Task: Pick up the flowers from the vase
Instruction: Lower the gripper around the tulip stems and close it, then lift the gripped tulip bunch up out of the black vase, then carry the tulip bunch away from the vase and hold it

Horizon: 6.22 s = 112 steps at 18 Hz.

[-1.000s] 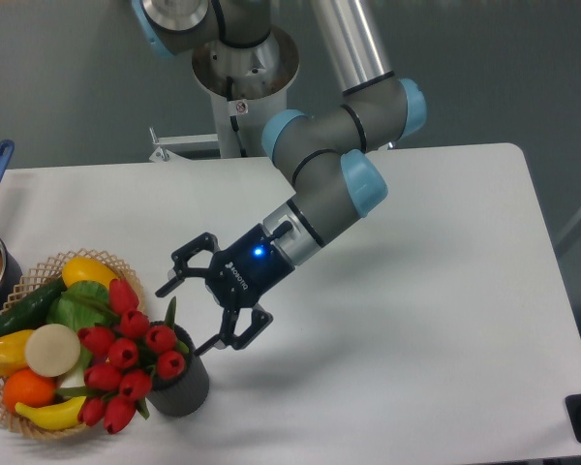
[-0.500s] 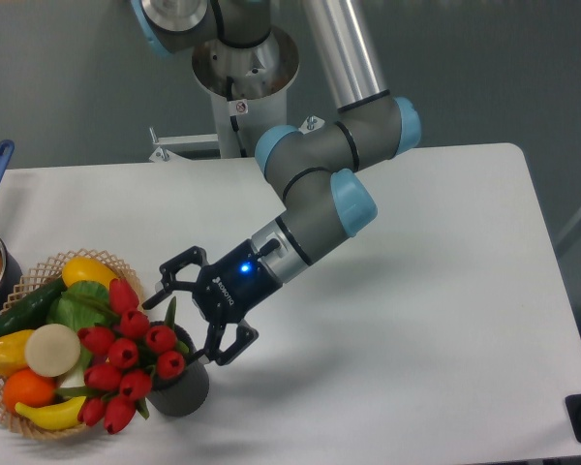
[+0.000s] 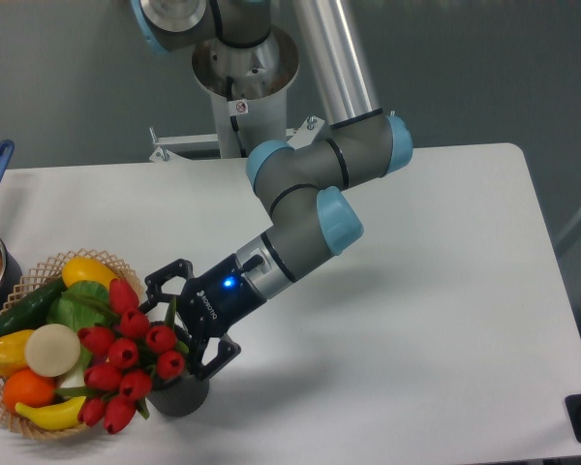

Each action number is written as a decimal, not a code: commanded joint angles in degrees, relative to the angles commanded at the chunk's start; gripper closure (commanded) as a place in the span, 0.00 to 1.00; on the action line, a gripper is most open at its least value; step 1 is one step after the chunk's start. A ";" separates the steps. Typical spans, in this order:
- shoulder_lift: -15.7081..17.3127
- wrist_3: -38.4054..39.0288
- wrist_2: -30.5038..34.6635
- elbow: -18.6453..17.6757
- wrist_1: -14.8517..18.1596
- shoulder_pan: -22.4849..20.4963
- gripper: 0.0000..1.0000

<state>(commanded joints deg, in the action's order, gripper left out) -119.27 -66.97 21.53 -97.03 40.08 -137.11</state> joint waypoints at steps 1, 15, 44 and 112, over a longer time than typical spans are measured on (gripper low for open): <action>-0.09 0.00 0.00 0.18 0.00 0.00 0.16; 0.00 0.61 0.00 2.02 0.09 -0.61 0.83; 4.92 16.34 -10.55 9.49 0.09 -6.06 0.83; 10.37 -1.58 60.27 2.82 13.88 -19.51 0.80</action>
<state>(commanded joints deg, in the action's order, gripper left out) -108.90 -68.55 81.80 -94.22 53.96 -156.63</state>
